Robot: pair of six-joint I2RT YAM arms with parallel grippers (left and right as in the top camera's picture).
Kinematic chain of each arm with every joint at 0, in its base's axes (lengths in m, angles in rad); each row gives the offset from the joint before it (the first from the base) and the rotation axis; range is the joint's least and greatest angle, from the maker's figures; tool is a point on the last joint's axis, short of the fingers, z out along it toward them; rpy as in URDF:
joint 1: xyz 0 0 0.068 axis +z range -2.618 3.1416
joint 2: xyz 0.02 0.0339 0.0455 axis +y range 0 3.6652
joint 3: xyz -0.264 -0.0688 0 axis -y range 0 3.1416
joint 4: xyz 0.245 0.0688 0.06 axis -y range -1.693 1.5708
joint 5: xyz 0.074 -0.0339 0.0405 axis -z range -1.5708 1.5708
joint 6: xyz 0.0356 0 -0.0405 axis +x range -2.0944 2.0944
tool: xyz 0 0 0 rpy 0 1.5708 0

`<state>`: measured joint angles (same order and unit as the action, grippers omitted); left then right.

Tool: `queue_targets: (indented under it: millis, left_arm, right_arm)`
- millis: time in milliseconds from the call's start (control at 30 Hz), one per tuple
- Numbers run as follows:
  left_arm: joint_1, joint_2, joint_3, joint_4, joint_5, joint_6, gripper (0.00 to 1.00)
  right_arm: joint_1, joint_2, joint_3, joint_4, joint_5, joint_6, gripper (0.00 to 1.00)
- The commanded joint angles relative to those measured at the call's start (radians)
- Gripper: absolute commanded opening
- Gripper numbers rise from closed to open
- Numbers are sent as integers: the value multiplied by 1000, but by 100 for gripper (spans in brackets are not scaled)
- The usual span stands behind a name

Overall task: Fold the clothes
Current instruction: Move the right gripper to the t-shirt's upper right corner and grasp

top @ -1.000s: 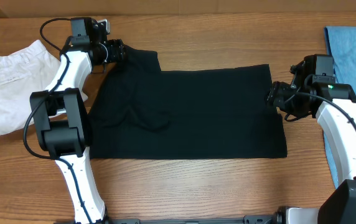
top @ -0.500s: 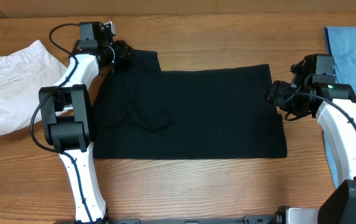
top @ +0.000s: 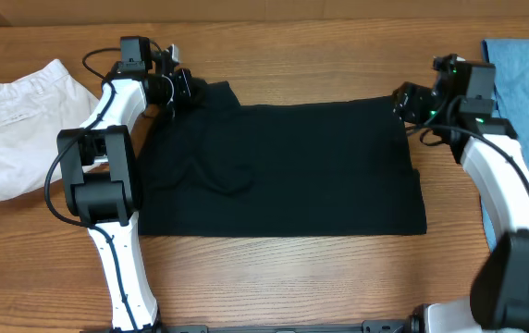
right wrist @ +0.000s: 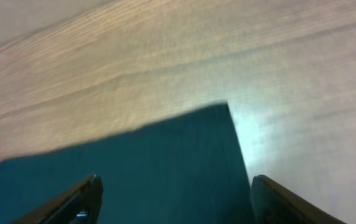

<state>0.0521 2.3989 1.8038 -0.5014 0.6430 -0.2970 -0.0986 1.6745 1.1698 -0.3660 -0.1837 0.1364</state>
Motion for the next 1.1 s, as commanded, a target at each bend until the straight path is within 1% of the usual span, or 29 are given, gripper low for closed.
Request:
queue_targets:
  millis: [0,100,200,400,600,733,900,1000,1067]
  left_arm:
    - [-6,13,19,-59,100,48,4]
    - [-4,13,19,-108,119,59,4]
    - [-4,13,19,-126,116,74,4]
    - [-8,13,19,-126,108,73,4]
    - [-5,13,19,-126,101,74,4]
    - [-7,13,19,-127,65,73,4]
    - [-6,13,19,-127,63,73,4]
    - [-6,13,19,-127,63,73,4]
    - [-6,13,19,-127,63,73,4]
  right_arm:
    - [-8,102,16,108,-3,-41,80]
    - [-8,185,16,238,-5,-50,80]
    - [-8,257,16,354,-5,-66,80]
    - [-8,360,16,467,0,-67,78]
    - [-8,420,16,495,26,-66,76]
    - [-8,424,16,494,27,-66,74]
    - [-8,427,16,478,64,-62,70]
    - [-8,431,16,465,63,-62,64]
    - [-8,432,16,444,62,-62,64]
